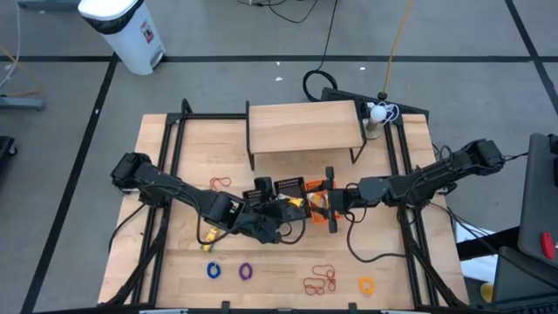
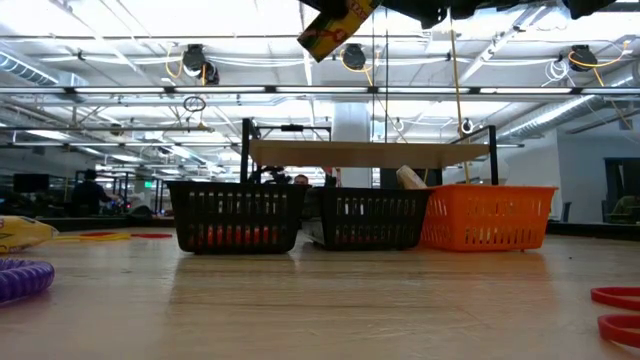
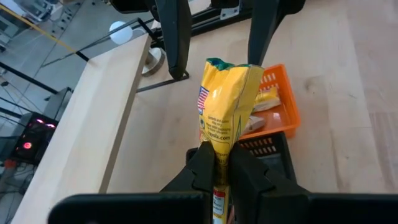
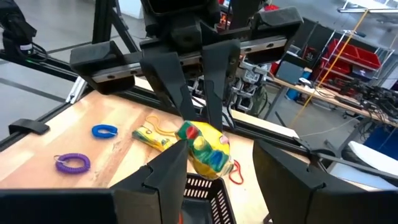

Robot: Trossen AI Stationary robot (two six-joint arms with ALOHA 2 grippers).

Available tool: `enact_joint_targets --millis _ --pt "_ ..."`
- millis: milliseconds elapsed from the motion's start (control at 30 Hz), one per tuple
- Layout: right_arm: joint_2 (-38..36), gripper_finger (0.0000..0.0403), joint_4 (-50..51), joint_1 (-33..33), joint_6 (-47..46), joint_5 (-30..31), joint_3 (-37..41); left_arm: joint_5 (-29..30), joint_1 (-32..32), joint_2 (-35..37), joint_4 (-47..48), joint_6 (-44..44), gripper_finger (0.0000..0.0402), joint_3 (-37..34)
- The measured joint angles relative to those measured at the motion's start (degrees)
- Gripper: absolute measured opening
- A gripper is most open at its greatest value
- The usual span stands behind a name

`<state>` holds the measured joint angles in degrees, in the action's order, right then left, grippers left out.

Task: Pick & Place Office Desk Supplies
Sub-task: Put the yellow crayon bag into the orange bin

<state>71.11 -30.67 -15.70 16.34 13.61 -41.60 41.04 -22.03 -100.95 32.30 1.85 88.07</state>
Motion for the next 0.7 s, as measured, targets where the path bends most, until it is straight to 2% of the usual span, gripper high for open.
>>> enact_joint_targets --millis 467,700 --pt "0.0 0.0171 0.0 0.0 -0.6 -0.2 0.0 0.8 0.2 0.0 -1.5 -0.7 0.002 0.0" --pt "0.0 0.0171 0.2 0.0 -1.1 -0.2 0.0 4.3 0.3 0.0 -2.8 -1.5 0.002 0.0"
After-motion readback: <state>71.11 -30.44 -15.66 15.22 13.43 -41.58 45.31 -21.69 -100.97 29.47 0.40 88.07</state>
